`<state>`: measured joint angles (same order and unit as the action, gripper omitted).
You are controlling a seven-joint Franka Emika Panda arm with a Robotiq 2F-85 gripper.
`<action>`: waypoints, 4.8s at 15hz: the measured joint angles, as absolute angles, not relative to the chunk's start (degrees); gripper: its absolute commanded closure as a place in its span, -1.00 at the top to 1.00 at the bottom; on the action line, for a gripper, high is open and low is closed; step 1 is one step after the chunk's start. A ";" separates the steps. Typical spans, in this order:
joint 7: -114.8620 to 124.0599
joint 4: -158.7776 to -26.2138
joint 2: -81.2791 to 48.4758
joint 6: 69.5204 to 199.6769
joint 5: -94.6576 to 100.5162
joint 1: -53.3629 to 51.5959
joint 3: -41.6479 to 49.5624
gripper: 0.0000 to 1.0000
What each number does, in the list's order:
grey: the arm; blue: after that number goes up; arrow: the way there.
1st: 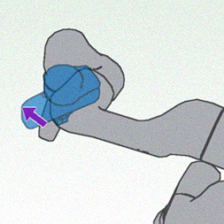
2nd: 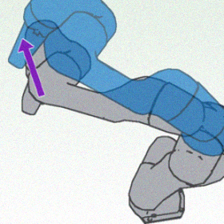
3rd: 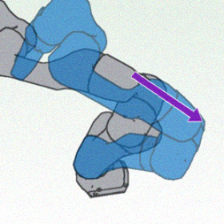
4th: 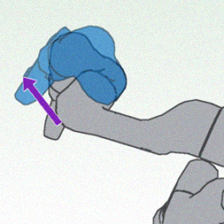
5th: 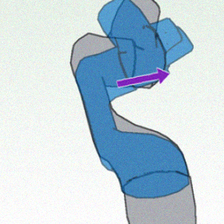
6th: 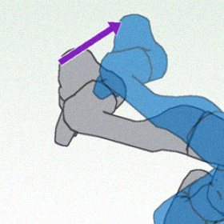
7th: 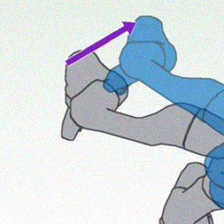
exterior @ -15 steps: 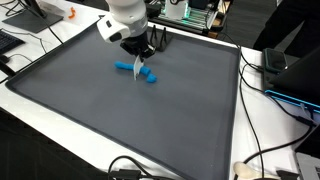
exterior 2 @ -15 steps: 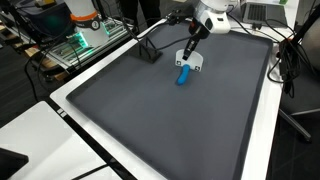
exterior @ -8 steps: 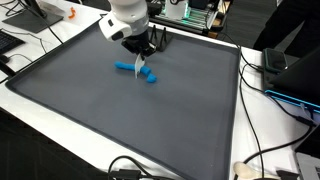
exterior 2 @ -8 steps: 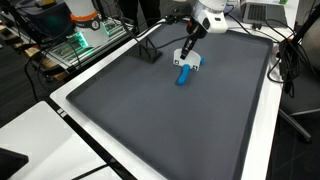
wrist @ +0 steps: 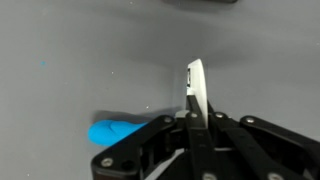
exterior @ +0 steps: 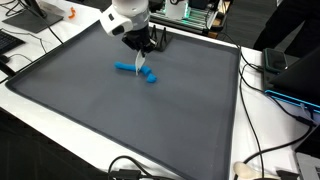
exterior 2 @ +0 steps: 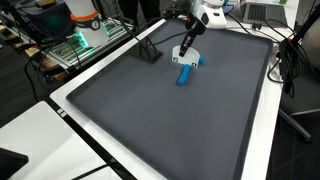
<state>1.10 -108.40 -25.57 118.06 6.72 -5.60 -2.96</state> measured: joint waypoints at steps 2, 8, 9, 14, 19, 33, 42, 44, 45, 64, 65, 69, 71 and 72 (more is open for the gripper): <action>1.10 -108.40 -24.64 117.20 6.72 -5.67 -2.99 -0.98; 1.10 -108.30 -21.79 114.54 6.97 -5.88 -2.97 -0.98; 1.10 -108.23 -21.40 114.37 7.02 -5.87 -2.94 -0.98; 1.10 -107.63 -20.54 114.34 7.19 -5.49 -2.74 -0.98; 1.10 -106.52 -21.55 114.35 7.82 -5.37 -2.51 -0.98; 1.10 -102.00 -27.96 115.55 9.61 -5.32 -1.95 -0.98; 0.78 -100.77 -30.20 116.48 10.36 -5.36 -1.81 -0.98; 0.67 -100.64 -30.53 116.48 10.37 -5.38 -1.81 -0.98; 0.62 -100.60 -30.67 116.48 10.37 -5.39 -1.81 -0.98; -1.93 -102.82 -30.36 116.53 10.18 -5.05 -1.82 -0.98; -2.09 -103.20 -30.14 116.53 10.17 -5.04 -1.82 -0.98; -2.42 -104.50 -29.33 116.43 10.16 -5.03 -1.82 -0.98; -2.49 -105.01 -28.98 116.23 10.16 -5.03 -1.82 -0.98; -2.54 -105.24 -28.78 115.78 10.16 -5.03 -1.82 -0.98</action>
